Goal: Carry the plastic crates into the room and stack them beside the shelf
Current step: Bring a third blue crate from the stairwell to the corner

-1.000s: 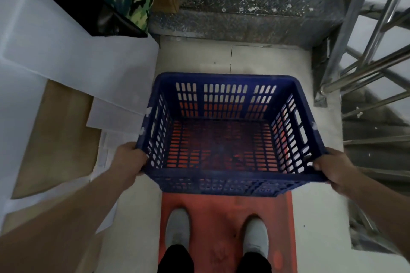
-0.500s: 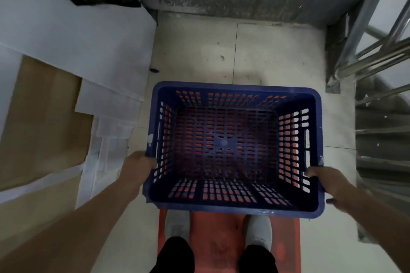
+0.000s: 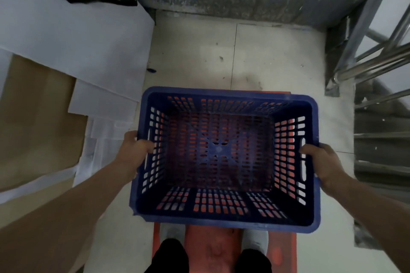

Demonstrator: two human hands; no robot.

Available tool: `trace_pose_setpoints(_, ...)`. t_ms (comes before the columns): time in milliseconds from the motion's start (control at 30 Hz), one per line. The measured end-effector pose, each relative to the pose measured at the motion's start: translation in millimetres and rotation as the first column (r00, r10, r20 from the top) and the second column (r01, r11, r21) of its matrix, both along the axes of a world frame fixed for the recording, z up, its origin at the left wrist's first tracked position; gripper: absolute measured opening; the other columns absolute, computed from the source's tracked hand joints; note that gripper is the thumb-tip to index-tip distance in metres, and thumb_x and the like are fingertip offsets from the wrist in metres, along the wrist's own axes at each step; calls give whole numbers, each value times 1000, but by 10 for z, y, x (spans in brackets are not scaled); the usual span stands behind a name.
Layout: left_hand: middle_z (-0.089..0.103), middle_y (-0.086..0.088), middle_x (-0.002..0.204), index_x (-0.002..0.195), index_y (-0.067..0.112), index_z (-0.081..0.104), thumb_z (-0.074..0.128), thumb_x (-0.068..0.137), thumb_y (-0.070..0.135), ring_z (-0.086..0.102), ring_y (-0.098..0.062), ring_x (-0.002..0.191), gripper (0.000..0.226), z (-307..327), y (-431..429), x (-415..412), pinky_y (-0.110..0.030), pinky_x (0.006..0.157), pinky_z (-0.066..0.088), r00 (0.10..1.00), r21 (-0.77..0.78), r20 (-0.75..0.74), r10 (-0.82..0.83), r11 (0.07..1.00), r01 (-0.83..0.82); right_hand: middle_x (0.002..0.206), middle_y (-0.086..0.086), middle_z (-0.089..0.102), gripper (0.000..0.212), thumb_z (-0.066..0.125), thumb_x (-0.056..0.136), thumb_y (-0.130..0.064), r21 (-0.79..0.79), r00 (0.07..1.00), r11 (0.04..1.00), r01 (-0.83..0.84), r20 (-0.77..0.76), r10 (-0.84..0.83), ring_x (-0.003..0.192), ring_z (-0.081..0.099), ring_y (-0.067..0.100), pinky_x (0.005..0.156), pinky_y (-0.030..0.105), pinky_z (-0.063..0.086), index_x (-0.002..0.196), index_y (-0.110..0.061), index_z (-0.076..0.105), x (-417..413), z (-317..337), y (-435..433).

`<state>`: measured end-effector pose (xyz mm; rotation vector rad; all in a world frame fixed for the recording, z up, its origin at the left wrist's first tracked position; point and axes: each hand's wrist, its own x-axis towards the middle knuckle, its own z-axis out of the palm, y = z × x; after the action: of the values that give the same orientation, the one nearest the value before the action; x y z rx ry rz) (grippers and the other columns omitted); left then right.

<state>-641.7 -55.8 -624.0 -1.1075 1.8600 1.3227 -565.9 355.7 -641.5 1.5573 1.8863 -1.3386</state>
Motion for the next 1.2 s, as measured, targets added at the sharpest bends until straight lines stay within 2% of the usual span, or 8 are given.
trace_pose_setpoints(167, 61, -11, 120, 143, 15, 35, 59, 53, 12, 63, -32, 103, 93, -89, 17, 35, -54, 91, 55, 998, 8, -12, -63, 998, 63, 112, 11, 69, 53, 70, 88, -18, 27, 999, 999, -35, -18, 36, 97, 68, 37, 93, 55, 57, 139, -16, 53, 0, -152, -67)
trace_pose_setpoints(333, 60, -11, 111, 139, 9, 37, 59, 61, 6, 60, -26, 91, 81, -48, 11, 15, -36, 69, 52, 998, 16, 5, -60, 998, 60, 113, 14, 67, 58, 69, 84, -18, 33, 1000, 999, -30, -4, 30, 94, 66, 35, 88, 53, 57, 139, -15, 50, -14, -49, -77)
trace_pose_setpoints(467, 60, -15, 112, 140, 10, 36, 55, 75, -7, 61, -29, 91, 70, 266, -121, 25, -38, 68, 53, 999, 42, 11, -44, 998, 43, 113, 14, 68, 58, 70, 82, -20, 56, 999, 997, -44, -10, 45, 98, 67, 38, 91, 55, 57, 136, -17, 50, -71, 336, -97)
trace_pose_setpoints(667, 62, -15, 110, 132, 12, 42, 55, 77, -6, 62, -30, 89, 59, 1322, -340, 127, -37, 65, 51, 1000, 57, -23, 5, 998, -3, 111, 11, 68, 54, 70, 87, -21, 97, 986, 983, -154, -48, 159, 95, 67, 35, 92, 51, 56, 136, -20, 48, -205, 1388, -251)
trace_pose_setpoints(800, 69, -15, 113, 132, 14, 51, 61, 55, 9, 67, -35, 96, 78, 2177, -580, 263, -48, 75, 58, 998, 59, -63, 12, 998, -9, 107, 3, 67, 58, 69, 89, -19, 118, 962, 964, -237, -114, 250, 95, 66, 32, 91, 47, 54, 141, -28, 45, -301, 2357, -437)
trace_pose_setpoints(967, 71, -10, 105, 128, 19, 56, 64, 66, 3, 69, -36, 93, 64, 3256, -773, 445, -55, 83, 59, 986, 27, -168, 11, 1000, -7, 101, -8, 68, 54, 70, 90, -13, 154, 917, 934, -321, -197, 348, 90, 69, 27, 89, 45, 55, 126, -43, 43, -369, 3438, -635)
trace_pose_setpoints(1100, 70, -2, 108, 134, 29, 44, 76, 67, 1, 69, -27, 92, 80, 3901, -864, 664, -45, 76, 58, 952, -44, -301, -48, 998, 36, 105, -6, 75, 65, 80, 80, -18, 149, 829, 860, -488, -229, 510, 92, 75, 27, 90, 51, 58, 128, -47, 49, -434, 4004, -689)
trace_pose_setpoints(1200, 67, -5, 116, 143, 29, 32, 85, 52, 20, 68, -29, 98, 106, 4266, -937, 910, -53, 88, 57, 943, -119, -327, -67, 992, 29, 105, -8, 76, 79, 86, 72, -16, 164, 711, 761, -628, -278, 646, 91, 75, 19, 88, 50, 59, 137, -41, 48, -521, 4355, -729)
